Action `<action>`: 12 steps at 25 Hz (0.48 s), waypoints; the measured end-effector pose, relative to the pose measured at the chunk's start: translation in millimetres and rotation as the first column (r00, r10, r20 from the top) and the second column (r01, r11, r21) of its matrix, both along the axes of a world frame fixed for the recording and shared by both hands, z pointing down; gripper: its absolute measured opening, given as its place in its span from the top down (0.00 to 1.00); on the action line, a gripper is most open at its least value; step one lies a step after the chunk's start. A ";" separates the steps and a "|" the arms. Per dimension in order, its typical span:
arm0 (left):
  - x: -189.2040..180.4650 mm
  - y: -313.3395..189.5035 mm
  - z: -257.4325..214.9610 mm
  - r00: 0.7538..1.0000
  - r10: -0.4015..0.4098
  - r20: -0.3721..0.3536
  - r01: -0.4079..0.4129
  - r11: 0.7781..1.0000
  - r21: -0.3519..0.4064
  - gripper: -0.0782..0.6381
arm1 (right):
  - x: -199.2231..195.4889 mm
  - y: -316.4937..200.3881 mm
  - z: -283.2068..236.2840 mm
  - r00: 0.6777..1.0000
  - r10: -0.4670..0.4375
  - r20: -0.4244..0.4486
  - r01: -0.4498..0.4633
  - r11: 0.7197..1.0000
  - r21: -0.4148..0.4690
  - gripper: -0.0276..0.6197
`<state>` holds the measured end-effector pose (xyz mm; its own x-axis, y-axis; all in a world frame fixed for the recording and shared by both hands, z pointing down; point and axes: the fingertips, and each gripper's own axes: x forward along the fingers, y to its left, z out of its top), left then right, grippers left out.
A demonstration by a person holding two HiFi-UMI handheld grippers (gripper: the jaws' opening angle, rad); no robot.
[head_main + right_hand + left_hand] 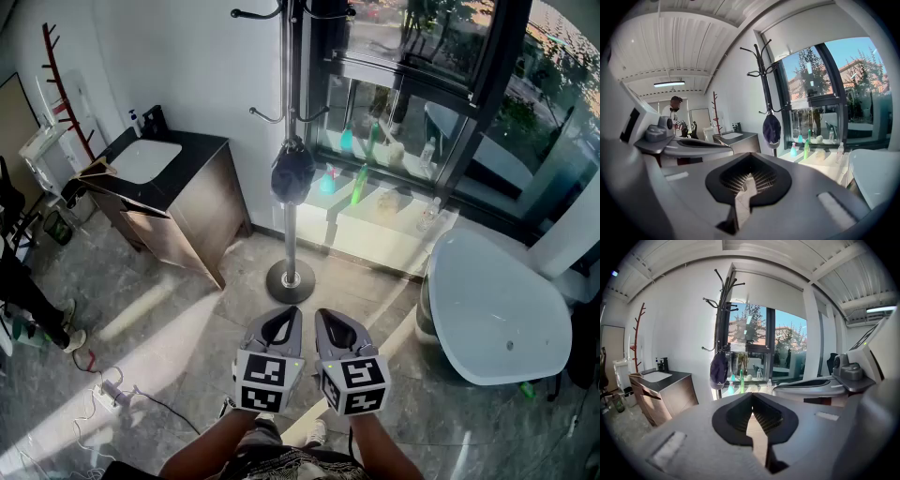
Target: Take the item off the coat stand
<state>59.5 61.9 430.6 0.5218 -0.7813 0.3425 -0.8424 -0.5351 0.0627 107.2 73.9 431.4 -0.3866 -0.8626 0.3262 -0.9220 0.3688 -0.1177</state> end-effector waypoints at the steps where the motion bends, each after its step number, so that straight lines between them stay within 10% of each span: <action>1: -3.9 -2.6 -0.2 1.000 0.004 -0.002 -0.004 1.000 -0.001 0.89 | -4.2 -2.7 0.0 1.000 0.003 -0.002 -0.003 1.000 -0.002 0.95; 12: -60.5 -38.9 -2.9 0.998 0.068 -0.009 -0.068 0.998 0.006 0.89 | -60.2 -38.3 -3.5 0.997 0.072 -0.027 -0.072 0.997 0.004 0.95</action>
<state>-0.9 23.1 427.8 0.5768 -0.7459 0.3332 -0.8036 -0.5914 0.0672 47.0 35.6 427.9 -0.3144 -0.8890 0.3328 -0.9491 0.3015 -0.0912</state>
